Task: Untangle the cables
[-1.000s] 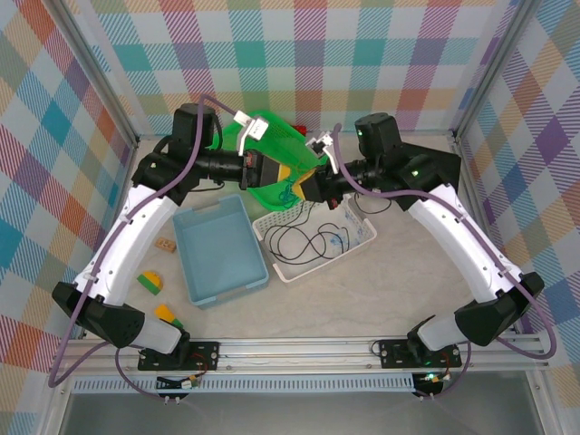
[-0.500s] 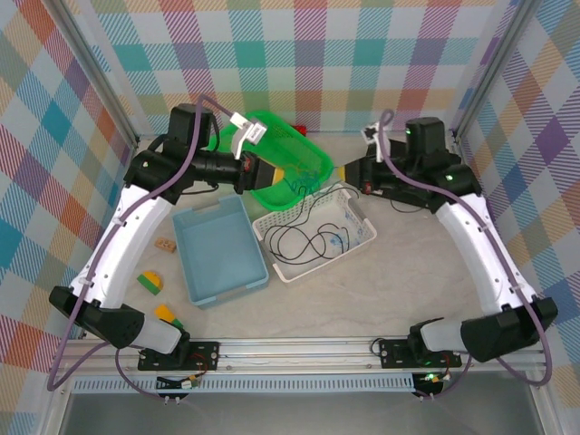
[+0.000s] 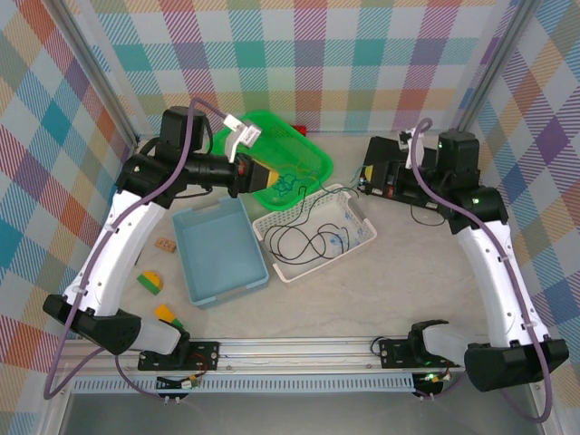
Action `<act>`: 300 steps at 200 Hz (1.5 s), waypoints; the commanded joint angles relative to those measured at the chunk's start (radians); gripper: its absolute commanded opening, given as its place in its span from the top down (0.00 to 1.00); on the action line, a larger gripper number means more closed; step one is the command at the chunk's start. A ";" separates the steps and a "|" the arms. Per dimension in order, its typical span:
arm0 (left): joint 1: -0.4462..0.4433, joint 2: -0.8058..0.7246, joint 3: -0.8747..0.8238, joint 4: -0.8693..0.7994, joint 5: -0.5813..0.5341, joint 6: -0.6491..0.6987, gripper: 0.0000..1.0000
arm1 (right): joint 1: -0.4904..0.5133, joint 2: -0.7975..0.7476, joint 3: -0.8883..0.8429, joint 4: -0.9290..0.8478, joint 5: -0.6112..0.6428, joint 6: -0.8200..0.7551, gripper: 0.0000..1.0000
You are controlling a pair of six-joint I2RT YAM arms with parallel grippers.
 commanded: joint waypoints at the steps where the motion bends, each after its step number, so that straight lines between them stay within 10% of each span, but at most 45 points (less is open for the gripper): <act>1: 0.013 -0.049 -0.007 -0.042 -0.002 0.018 1.00 | -0.050 -0.037 -0.036 -0.006 0.060 0.039 1.00; 126: 0.016 -0.072 -0.022 -0.060 -0.019 0.044 1.00 | -0.199 -0.078 -0.107 -0.028 0.168 0.130 1.00; 206: 0.017 -0.064 -0.082 0.198 0.020 -0.087 1.00 | -0.198 -0.124 -0.219 0.245 -0.189 0.103 1.00; 300: 0.017 -0.045 -0.085 0.256 0.013 -0.111 1.00 | -0.196 -0.182 -0.182 0.134 -0.332 -0.118 0.43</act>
